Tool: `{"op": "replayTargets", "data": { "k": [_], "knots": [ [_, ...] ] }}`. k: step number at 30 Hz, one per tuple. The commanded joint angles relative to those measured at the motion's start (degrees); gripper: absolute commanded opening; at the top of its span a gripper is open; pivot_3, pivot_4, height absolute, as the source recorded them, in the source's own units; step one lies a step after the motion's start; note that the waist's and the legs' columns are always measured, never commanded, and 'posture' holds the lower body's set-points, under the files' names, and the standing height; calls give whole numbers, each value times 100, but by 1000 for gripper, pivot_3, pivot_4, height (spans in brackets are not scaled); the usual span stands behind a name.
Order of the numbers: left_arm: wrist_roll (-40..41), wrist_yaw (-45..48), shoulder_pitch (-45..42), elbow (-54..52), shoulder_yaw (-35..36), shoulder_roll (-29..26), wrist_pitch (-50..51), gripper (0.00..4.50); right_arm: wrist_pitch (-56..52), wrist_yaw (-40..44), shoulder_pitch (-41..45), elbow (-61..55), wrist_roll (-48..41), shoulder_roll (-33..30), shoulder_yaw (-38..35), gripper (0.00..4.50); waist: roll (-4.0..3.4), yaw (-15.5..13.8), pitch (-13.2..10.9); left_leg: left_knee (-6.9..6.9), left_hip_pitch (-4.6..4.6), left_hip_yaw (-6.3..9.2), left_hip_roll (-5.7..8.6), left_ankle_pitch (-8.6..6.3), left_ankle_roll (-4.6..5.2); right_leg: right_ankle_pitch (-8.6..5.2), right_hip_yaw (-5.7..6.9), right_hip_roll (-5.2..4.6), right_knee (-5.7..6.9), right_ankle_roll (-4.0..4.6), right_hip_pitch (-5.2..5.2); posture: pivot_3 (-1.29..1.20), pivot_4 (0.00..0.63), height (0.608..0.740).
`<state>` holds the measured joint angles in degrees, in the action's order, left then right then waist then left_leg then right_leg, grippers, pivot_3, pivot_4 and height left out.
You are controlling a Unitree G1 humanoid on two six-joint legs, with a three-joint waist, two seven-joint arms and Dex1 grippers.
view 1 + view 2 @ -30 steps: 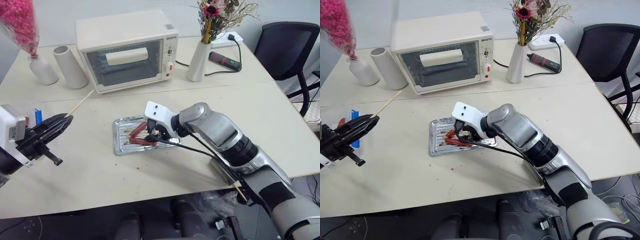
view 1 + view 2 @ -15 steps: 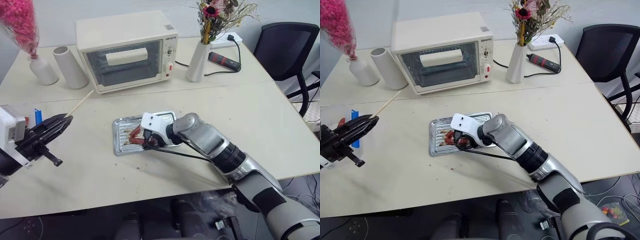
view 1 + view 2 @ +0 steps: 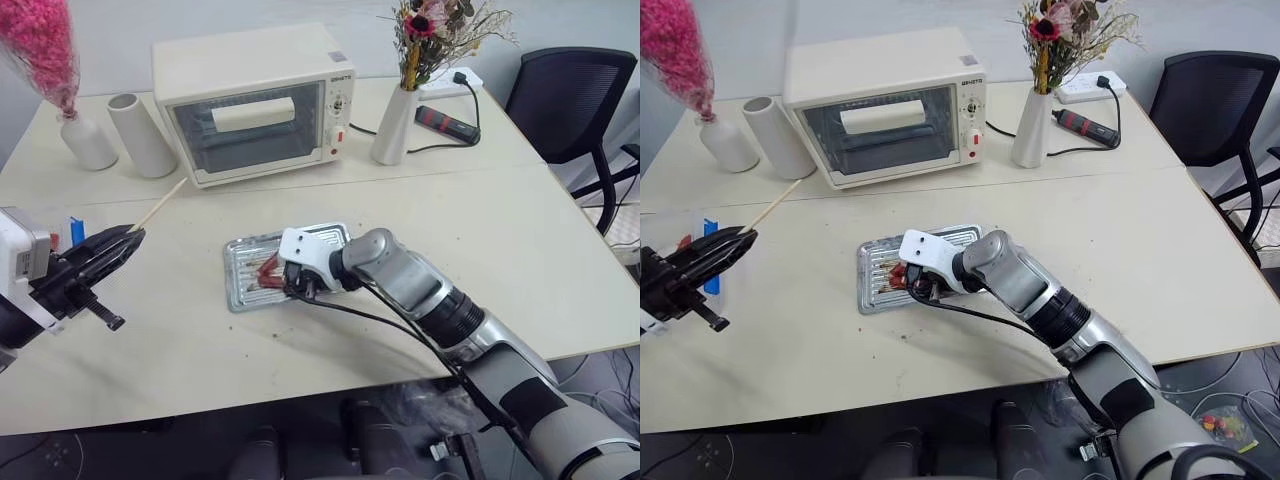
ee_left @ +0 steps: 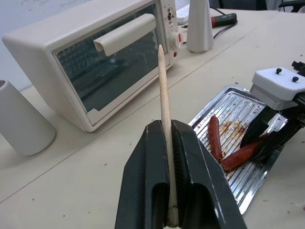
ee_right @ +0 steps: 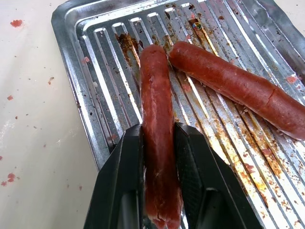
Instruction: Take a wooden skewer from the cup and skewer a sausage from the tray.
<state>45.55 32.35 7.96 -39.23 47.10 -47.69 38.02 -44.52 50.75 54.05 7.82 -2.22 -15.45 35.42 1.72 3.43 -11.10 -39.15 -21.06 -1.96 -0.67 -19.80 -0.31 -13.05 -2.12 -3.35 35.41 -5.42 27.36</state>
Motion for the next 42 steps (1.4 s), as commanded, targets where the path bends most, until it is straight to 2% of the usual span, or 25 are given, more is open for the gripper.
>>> {"op": "replayTargets", "data": {
  "k": [1,11,13,16,21,25,32,42],
  "knots": [
    [-5,40,-71,62,7,-81,-89,0,-85,153,-35,-206,-73,-26,-164,984,0,-2,0,0,-1,0,0,0,0,0,0,0,3,0,0,0,150,740],
    [10,99,-249,189,-125,-127,-98,0,-428,431,98,-569,-303,-141,-491,984,0,-6,0,0,-5,2,0,0,0,0,3,-3,4,0,1,0,150,740],
    [179,158,-342,246,-125,-190,-2,0,-508,748,260,-829,-521,-391,-699,984,0,-12,0,0,-6,5,0,0,0,0,5,-1,2,0,0,0,150,740],
    [793,514,-435,385,-31,-450,330,0,-422,1732,692,-1168,-1128,-1124,-1220,984,-1,-22,-2,0,-12,7,5,0,2,0,7,5,1,-1,3,0,150,740],
    [1254,1356,-148,340,50,-921,653,0,86,3034,882,-1363,-1717,-2088,-1566,984,-1,-13,-2,2,-9,15,-7,-10,11,0,18,26,-37,0,-11,0,150,740],
    [1573,1999,-24,230,11,-1330,870,0,688,3743,856,-1211,-1844,-2532,-1689,984,-3,-5,-4,4,-9,2,-10,-13,11,0,7,48,-41,0,-7,0,150,740],
    [1792,2238,-611,265,-590,-1802,899,0,946,3763,959,-932,-1772,-2479,-1663,984,-4,-12,-4,3,0,-4,-7,-9,2,0,-3,62,-34,7,-5,0,150,740],
    [1444,2314,-1210,478,-1358,-1823,735,0,780,3651,959,-1091,-1874,-2439,-1735,984,-5,-21,-4,3,-5,-5,-9,-6,-4,1,-6,68,-29,14,3,0,150,740]
  ]
}}
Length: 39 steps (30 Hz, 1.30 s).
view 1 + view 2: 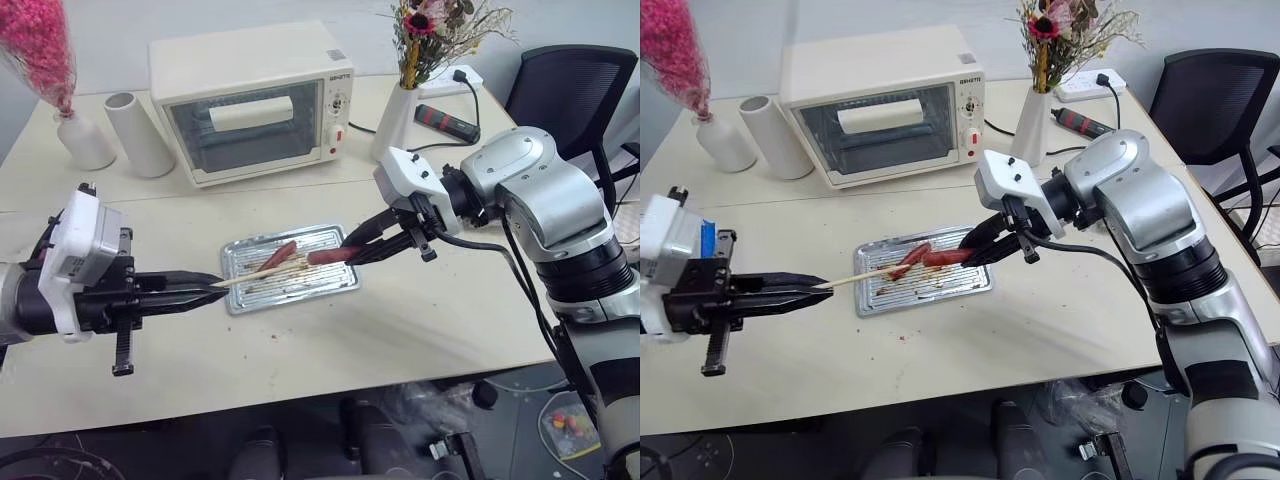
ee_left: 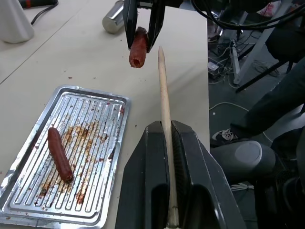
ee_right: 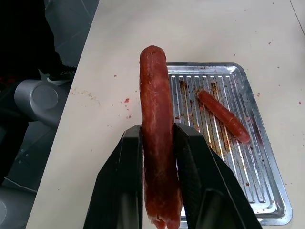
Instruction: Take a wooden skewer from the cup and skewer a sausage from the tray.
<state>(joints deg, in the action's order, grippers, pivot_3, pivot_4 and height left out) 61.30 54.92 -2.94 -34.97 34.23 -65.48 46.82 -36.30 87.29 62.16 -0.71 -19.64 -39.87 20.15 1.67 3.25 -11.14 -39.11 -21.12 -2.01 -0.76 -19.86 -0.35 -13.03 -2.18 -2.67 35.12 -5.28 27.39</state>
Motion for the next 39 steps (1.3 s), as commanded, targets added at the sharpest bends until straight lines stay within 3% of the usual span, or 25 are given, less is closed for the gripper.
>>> {"op": "replayTargets", "data": {
  "k": [1,10,25,39],
  "knots": [
    [-174,66,-155,77,-116,-33,-162,0,-74,-15,153,-263,-148,0,-216,984,0,-3,0,0,0,0,1,0,0,0,0,0,-1,0,0,0,150,740],
    [-565,328,-203,331,-173,-47,-305,0,-113,-13,153,-367,-196,-105,-282,984,0,-4,0,0,0,-2,1,0,0,0,0,1,0,0,1,0,150,740],
    [-744,299,-871,433,-906,21,-425,0,-204,-220,221,-444,-328,0,-302,984,0,-8,0,-4,0,-2,3,0,0,0,-2,2,33,0,2,0,150,740],
    [-1032,545,-816,644,-705,-38,-494,0,-168,-209,100,-509,-326,-179,-329,984,0,-7,0,-7,0,-4,4,0,0,0,-3,4,37,0,3,0,150,740]
  ]
}}
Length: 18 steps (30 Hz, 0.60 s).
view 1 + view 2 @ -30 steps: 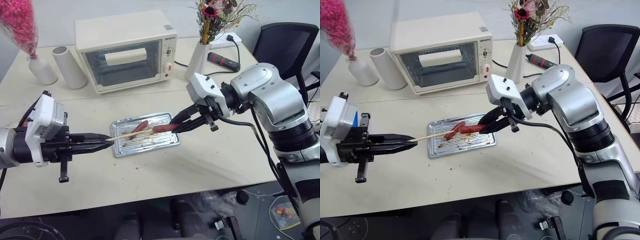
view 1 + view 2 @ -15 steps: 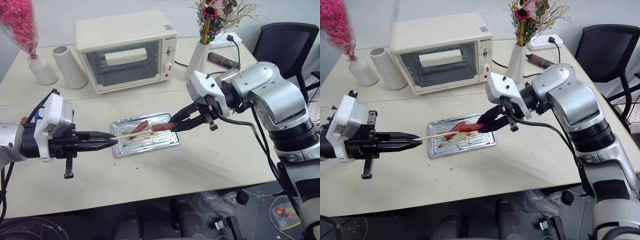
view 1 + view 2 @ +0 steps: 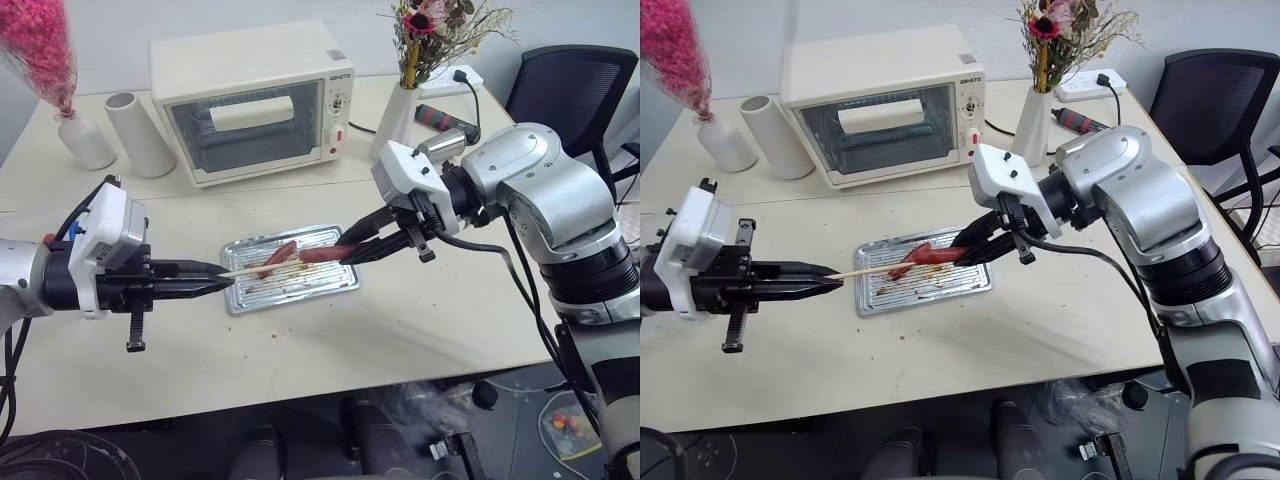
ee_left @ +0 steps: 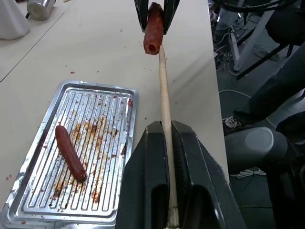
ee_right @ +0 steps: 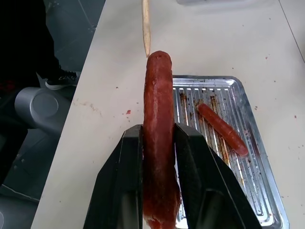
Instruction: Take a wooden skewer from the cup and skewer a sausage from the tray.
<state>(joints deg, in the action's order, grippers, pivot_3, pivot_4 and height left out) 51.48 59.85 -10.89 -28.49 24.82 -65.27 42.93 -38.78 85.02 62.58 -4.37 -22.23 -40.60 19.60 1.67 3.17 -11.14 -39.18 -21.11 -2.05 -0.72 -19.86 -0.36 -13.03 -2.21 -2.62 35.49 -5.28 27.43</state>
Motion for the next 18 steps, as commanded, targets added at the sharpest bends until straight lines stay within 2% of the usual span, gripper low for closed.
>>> {"op": "replayTargets", "data": {
  "k": [1,12,18],
  "knots": [
    [-72,57,-23,-6,241,-53,-113,0,96,19,50,-131,-57,-115,-270,984,0,1,0,0,0,0,0,0,0,0,0,0,0,0,0,0,150,740],
    [-80,31,-141,-18,72,21,-159,0,51,-48,125,-112,-93,-46,-281,984,0,-1,0,0,0,0,0,0,0,0,-1,0,2,0,0,0,150,740],
    [-127,21,-471,55,-285,94,-209,0,-129,-163,207,-233,-247,106,-296,984,0,-2,0,-1,1,0,0,0,0,0,-1,0,4,0,0,0,150,740]
  ]
}}
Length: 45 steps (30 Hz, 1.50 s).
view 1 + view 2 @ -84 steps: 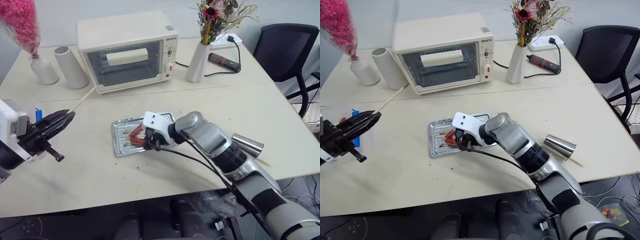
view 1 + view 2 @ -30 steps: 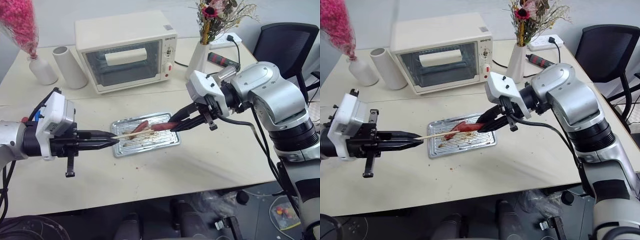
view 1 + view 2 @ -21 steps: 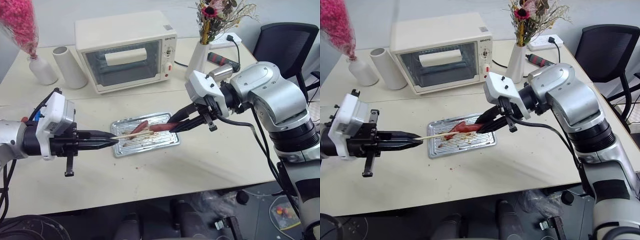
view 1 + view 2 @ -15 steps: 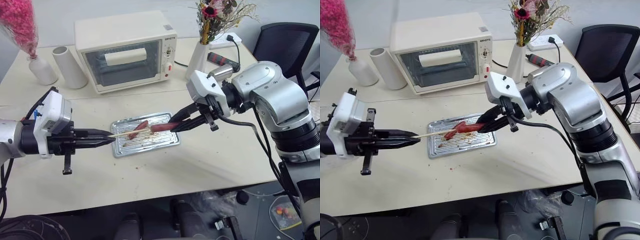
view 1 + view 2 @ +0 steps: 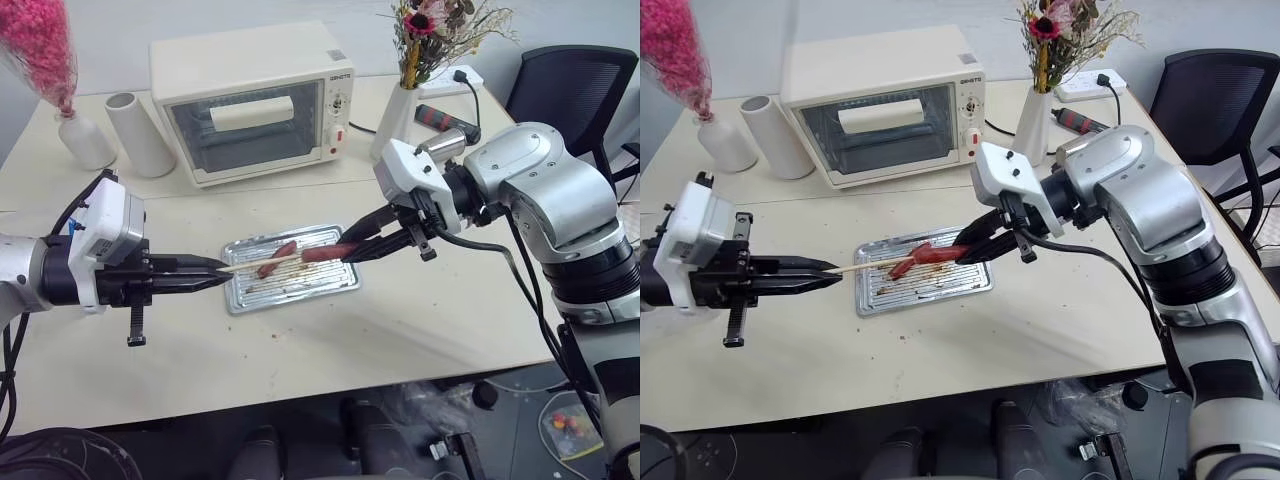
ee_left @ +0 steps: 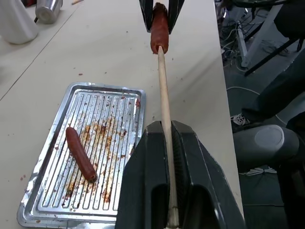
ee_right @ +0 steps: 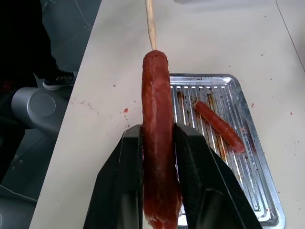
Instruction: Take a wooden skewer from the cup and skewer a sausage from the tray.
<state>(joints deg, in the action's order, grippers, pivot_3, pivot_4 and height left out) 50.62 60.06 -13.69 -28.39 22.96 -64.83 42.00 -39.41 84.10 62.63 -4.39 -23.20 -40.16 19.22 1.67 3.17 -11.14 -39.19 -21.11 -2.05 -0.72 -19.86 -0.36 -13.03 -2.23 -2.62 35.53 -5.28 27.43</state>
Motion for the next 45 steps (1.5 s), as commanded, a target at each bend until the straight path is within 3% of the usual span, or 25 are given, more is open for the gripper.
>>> {"op": "replayTargets", "data": {
  "k": [1,18,23,31,35,42,45],
  "knots": [
    [-55,9,-249,66,-163,62,-126,0,-80,-84,208,-251,-171,87,-261,984,0,-2,0,0,0,0,0,0,0,0,0,0,1,0,0,0,150,740],
    [-533,-43,-1275,449,-1277,693,-280,0,23,-129,295,-377,-205,312,-266,984,1,-7,0,-7,-2,-1,4,1,-2,0,-3,3,8,-1,1,0,150,740],
    [-543,-177,-845,324,-766,602,-211,0,93,-399,316,-214,-57,320,-381,984,1,9,0,-7,-1,-1,1,1,-2,0,-4,4,9,0,2,0,150,740],
    [-586,-1606,756,-735,1090,1074,210,0,-394,-1021,580,495,-182,349,-898,984,1,-9,1,-7,-2,1,-19,2,-3,0,-6,-6,11,0,4,0,150,740],
    [-1102,-3165,1642,-1352,2459,1869,781,0,-1314,-1507,616,533,-766,400,-1594,2131,2,-13,1,-6,-5,2,-21,0,2,1,-8,-17,1,-2,2,0,150,740],
    [-1665,-4074,2338,-1009,3448,2476,974,0,-1701,-1818,649,380,-1099,436,-1804,4361,3,-7,2,-6,6,1,-14,1,0,0,-5,-17,1,1,0,0,150,740],
    [-1933,-4158,2531,-678,3407,2556,808,0,-1606,-1792,606,299,-1099,413,-1747,4434,4,-8,3,-6,9,1,-12,1,0,0,-4,-16,1,1,-1,0,150,740]
  ]
}}
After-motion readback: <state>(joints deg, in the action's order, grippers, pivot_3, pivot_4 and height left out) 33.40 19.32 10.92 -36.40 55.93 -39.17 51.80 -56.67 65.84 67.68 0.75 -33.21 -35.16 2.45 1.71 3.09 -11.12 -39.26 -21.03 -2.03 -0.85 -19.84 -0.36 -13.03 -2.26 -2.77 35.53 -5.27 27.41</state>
